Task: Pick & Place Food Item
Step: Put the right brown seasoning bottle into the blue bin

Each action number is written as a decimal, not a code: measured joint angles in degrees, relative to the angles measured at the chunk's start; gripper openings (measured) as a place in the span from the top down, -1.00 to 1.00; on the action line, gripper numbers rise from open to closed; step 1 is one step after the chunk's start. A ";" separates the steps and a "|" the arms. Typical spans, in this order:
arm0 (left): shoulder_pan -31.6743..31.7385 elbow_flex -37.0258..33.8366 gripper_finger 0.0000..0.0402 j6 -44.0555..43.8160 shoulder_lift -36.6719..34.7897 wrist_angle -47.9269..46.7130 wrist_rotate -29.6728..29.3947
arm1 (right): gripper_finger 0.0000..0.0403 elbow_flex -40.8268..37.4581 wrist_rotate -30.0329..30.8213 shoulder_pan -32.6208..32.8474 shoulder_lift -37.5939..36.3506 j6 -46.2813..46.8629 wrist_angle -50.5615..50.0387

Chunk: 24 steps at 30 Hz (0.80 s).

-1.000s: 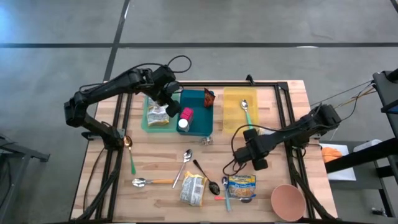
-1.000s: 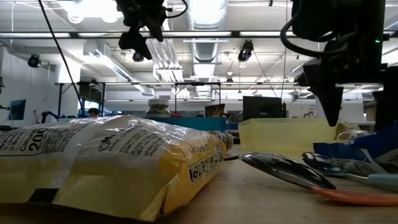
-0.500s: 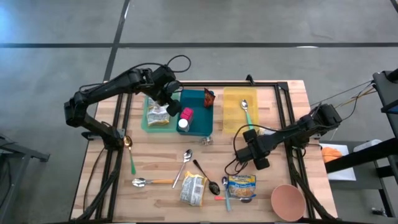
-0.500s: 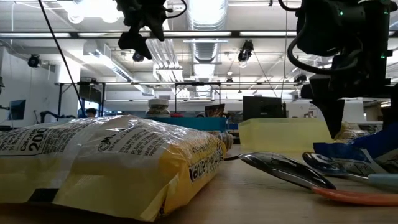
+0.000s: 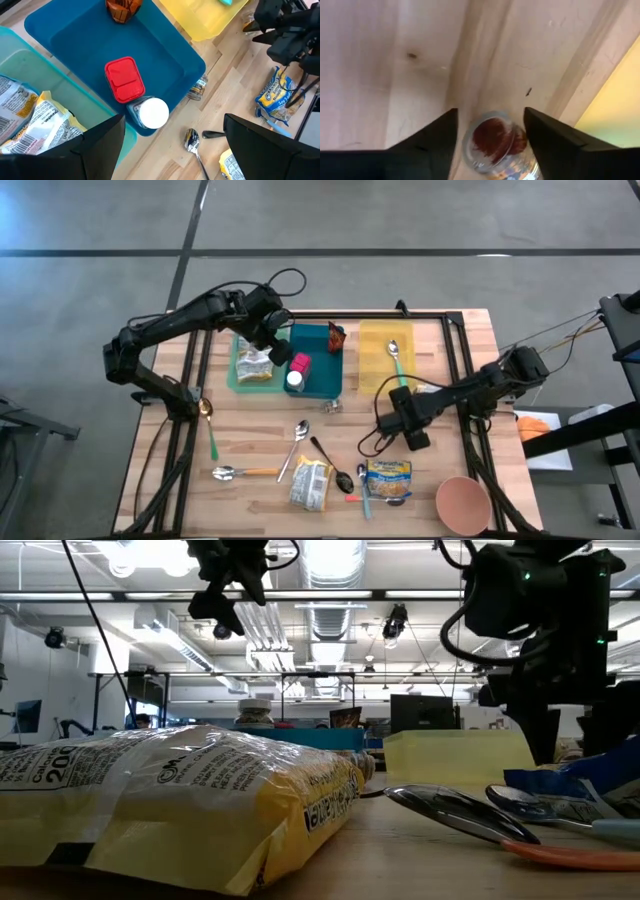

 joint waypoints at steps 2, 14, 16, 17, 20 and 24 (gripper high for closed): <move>0.00 0.00 -0.70 -0.47 0.00 0.00 0.04 | 0.09 -0.44 0.07 -0.60 0.00 0.00 0.23; -0.04 0.00 -0.70 -0.53 0.02 -0.01 0.20 | 0.47 2.22 -0.17 -0.62 -0.69 10.89 0.20; -0.04 0.00 -0.70 -0.52 0.02 -0.02 0.20 | 0.47 3.98 -0.22 -0.46 -1.42 15.18 0.12; -0.04 0.00 -0.70 -0.53 0.02 -0.01 0.21 | 0.48 4.91 -0.11 -0.45 -2.00 17.94 0.12; -0.04 0.00 -0.70 -0.55 0.02 -0.06 0.22 | 0.44 7.72 0.36 -0.48 -4.13 28.93 -0.11; -0.04 0.00 -0.70 -0.55 0.04 -0.54 0.22 | 0.21 10.23 4.98 -0.45 -7.94 52.48 -2.64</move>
